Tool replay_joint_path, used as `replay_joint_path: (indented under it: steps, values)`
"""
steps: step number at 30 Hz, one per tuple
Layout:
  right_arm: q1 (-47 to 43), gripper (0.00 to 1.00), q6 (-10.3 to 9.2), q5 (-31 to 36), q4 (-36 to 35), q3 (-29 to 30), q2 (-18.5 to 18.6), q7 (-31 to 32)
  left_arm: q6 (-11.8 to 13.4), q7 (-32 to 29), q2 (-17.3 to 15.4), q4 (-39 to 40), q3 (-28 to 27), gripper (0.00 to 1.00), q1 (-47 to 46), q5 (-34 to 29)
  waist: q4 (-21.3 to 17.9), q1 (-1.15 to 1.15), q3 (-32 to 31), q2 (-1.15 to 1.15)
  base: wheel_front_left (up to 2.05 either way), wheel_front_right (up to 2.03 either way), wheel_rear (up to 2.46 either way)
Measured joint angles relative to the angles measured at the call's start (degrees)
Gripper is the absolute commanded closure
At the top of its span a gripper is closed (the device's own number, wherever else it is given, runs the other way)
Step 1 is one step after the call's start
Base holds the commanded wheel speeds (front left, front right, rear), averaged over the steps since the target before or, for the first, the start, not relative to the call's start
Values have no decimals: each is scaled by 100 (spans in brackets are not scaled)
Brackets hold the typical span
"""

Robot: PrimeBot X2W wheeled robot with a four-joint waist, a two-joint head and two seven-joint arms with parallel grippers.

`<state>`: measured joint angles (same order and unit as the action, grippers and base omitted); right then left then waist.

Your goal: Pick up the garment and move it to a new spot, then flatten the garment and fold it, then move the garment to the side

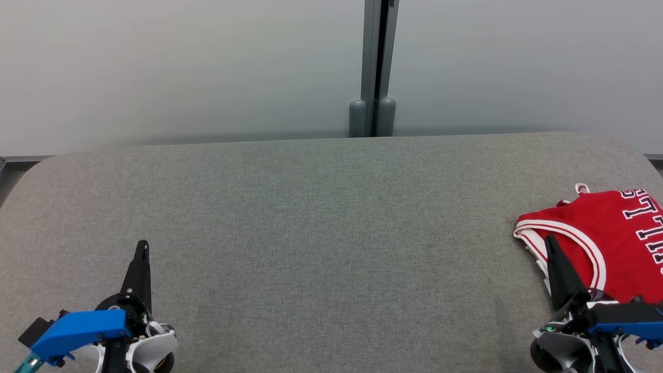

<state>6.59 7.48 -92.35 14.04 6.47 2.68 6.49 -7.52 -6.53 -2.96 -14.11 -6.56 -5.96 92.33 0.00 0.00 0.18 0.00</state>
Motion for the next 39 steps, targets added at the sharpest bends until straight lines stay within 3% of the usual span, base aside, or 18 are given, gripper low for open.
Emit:
replay_joint_path:
  steps: [39]
  values:
    - [-1, 100, 0, 0, 0, 1, 0, 0, 0, 0, 1, 0, 0, 100, 0, 0, 0, 0, 0, 0, 0, 0, 0]
